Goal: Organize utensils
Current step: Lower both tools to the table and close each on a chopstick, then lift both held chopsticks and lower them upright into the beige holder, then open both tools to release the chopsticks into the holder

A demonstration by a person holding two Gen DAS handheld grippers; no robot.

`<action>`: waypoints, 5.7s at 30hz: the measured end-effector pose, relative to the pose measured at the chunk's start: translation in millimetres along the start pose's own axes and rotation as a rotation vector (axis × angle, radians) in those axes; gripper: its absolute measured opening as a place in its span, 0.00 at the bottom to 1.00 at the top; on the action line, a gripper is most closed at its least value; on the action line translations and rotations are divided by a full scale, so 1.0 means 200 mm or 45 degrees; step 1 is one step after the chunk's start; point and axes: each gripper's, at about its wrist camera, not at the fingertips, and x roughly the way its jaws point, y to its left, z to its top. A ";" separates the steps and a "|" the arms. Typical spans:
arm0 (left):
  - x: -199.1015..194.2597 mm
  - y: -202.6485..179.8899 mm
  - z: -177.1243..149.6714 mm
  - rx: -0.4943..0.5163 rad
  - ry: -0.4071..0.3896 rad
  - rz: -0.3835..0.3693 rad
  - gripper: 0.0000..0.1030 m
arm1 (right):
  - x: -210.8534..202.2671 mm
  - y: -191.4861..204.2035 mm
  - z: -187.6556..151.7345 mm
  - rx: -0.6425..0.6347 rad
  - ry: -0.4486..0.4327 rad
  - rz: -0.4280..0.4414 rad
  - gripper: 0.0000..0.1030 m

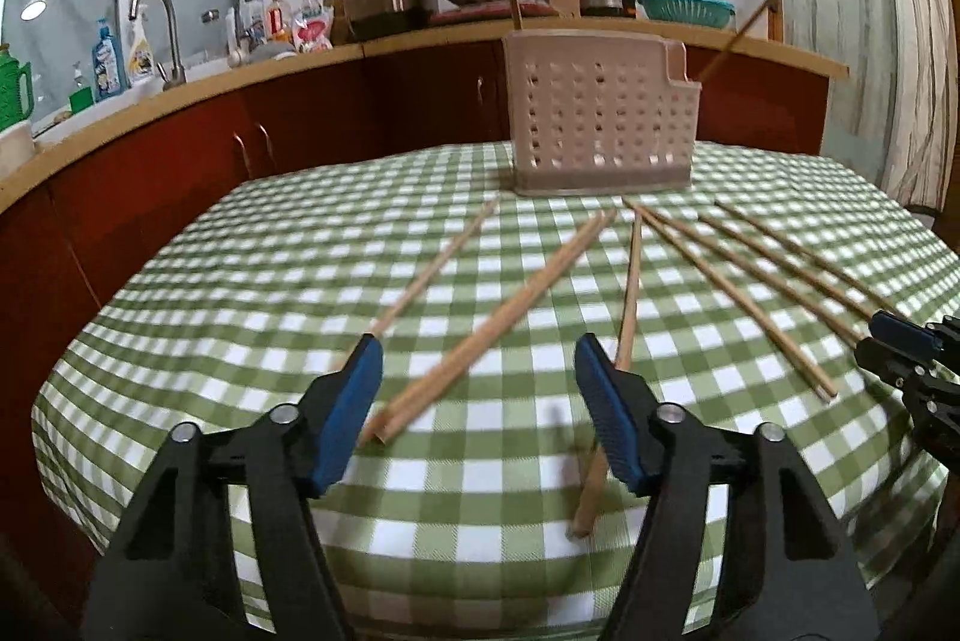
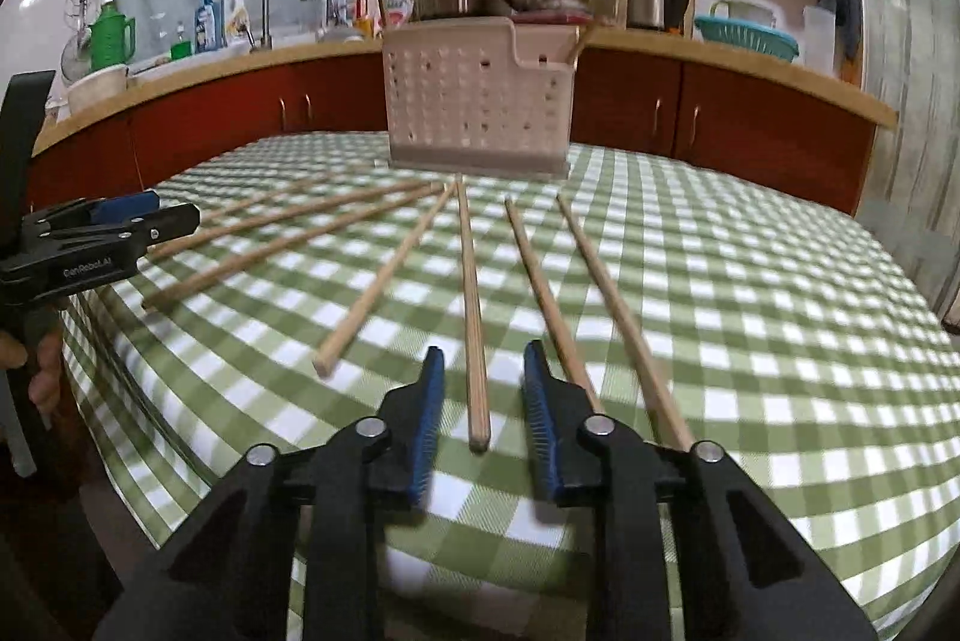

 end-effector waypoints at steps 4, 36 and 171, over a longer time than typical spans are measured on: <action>0.02 -0.03 -0.03 0.022 0.030 -0.033 0.54 | 0.00 -0.01 0.00 0.010 0.001 0.005 0.17; -0.04 -0.17 -0.17 0.188 0.050 -0.219 0.13 | -0.03 0.00 0.01 -0.005 -0.013 0.011 0.07; 0.31 0.03 1.18 -0.061 -0.465 -0.284 0.06 | 0.25 -0.28 1.19 0.148 -0.433 0.041 0.07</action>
